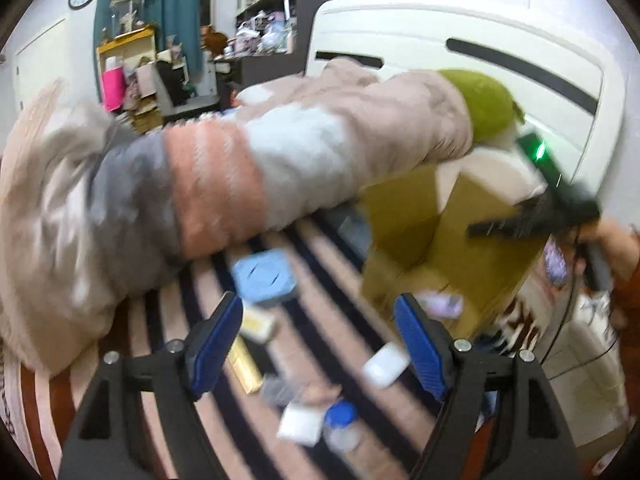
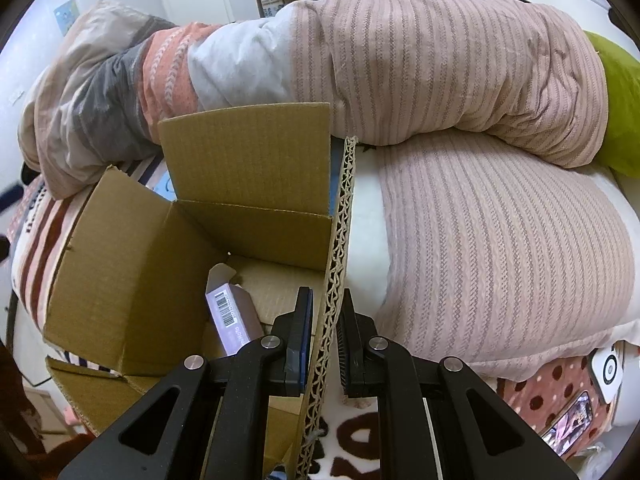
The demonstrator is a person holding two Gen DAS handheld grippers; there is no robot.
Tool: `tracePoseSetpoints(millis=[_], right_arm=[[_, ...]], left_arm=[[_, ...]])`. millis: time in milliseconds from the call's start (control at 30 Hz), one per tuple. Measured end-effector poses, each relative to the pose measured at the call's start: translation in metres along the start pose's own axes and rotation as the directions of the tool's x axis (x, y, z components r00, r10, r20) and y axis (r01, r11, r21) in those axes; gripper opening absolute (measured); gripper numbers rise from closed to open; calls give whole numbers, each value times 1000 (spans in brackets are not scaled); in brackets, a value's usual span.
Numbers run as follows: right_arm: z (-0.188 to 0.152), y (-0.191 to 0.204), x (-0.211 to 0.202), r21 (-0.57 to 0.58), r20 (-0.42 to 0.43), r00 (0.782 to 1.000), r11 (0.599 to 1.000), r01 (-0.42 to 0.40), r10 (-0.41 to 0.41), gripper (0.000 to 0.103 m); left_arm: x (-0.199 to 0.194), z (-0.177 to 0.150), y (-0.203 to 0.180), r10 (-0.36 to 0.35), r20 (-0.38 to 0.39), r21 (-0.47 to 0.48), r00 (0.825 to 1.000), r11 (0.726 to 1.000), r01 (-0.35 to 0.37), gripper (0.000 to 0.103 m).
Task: Organize rigid objects
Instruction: 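Lower the left tool and grasp the white square block, then carry the white block into the cardboard box and release it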
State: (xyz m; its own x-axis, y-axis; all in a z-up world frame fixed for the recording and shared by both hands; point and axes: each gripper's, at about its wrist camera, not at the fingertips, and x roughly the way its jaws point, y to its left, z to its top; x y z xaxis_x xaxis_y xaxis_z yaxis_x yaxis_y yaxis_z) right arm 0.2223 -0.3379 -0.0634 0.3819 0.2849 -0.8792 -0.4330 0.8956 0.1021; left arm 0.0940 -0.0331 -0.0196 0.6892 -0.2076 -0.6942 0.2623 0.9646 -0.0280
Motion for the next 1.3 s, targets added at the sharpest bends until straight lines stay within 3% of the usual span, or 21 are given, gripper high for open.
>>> tracePoseSetpoints(millis=[133, 267, 400, 767, 1000, 1133, 1300], right_arm=[[0, 1, 1, -4, -3, 1000, 1000, 7, -7, 7], [0, 3, 1, -11, -5, 1000, 1000, 13, -13, 7], [0, 3, 2, -14, -9, 1000, 1000, 17, -17, 7], [0, 2, 3, -13, -11, 1000, 1000, 17, -17, 7], [0, 3, 3, -15, -9, 1000, 1000, 17, -17, 7], [0, 3, 2, -17, -6, 1000, 1000, 15, -15, 7], [1, 4, 2, -16, -7, 1000, 1000, 17, -17, 7]], left_arm=[[30, -57, 21, -23, -83, -25, 996, 999, 21, 76], [66, -107, 31, -55, -187, -58, 981, 997, 45, 74], [86, -138, 36, -107, -220, -93, 970, 992, 88, 57], [107, -131, 22, -134, -194, -115, 972, 987, 113, 47], [87, -126, 29, -111, -170, -128, 979, 988, 90, 39], [77, -129, 36, -74, -180, -103, 981, 993, 56, 39], [82, -140, 43, -114, -195, -153, 974, 985, 84, 40]])
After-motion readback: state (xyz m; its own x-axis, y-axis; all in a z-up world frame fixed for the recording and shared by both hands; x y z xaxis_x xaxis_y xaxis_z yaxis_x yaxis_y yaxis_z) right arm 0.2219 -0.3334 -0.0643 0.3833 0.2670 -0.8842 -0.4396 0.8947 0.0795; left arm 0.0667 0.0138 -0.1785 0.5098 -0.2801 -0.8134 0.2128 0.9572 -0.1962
